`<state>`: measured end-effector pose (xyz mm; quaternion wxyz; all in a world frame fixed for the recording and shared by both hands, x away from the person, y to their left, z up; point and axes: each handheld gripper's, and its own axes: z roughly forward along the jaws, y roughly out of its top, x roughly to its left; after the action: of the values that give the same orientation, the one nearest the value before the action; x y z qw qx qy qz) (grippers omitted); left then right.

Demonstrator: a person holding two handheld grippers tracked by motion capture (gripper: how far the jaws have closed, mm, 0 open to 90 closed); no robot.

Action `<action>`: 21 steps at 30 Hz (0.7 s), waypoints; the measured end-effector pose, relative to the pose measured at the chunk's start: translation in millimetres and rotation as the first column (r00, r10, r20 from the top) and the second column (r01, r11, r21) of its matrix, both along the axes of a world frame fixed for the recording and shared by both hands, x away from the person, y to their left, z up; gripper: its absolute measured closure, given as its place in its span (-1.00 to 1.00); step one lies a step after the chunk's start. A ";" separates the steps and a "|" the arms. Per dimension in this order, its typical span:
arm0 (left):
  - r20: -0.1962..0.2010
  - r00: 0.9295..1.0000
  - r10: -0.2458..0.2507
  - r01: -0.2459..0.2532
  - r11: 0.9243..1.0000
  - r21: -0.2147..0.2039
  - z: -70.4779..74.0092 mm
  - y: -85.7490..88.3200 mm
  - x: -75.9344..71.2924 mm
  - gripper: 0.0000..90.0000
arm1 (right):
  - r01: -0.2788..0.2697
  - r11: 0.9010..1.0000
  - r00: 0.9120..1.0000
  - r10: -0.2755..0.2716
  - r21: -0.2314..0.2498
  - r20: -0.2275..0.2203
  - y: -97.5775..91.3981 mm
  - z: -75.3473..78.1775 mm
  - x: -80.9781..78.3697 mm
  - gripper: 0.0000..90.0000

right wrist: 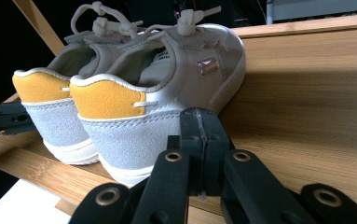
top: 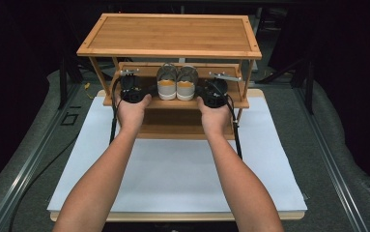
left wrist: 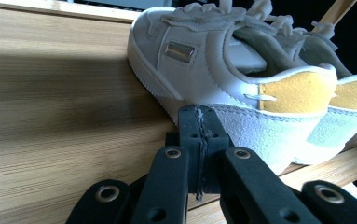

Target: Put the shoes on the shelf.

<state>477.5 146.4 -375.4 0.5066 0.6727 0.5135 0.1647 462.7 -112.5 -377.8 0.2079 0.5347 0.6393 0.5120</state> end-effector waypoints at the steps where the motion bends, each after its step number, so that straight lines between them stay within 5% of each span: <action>1: 0.002 1.000 -0.002 0.002 1.000 -0.002 0.1 0.4 -0.4 0.99 | 0.001 1.000 1.000 -0.001 -0.004 0.004 0.2 0.0 -0.5 1.00; 21: 0.046 0.998 -0.032 0.035 0.998 -0.046 6.4 13.2 -31.2 0.99 | -0.027 1.000 0.998 0.028 -0.013 0.061 -5.4 11.8 -32.2 0.95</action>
<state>446.3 159.6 -369.0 0.5363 0.6653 0.4942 0.1594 430.4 -117.9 -366.0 0.2233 0.5088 0.6430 0.5271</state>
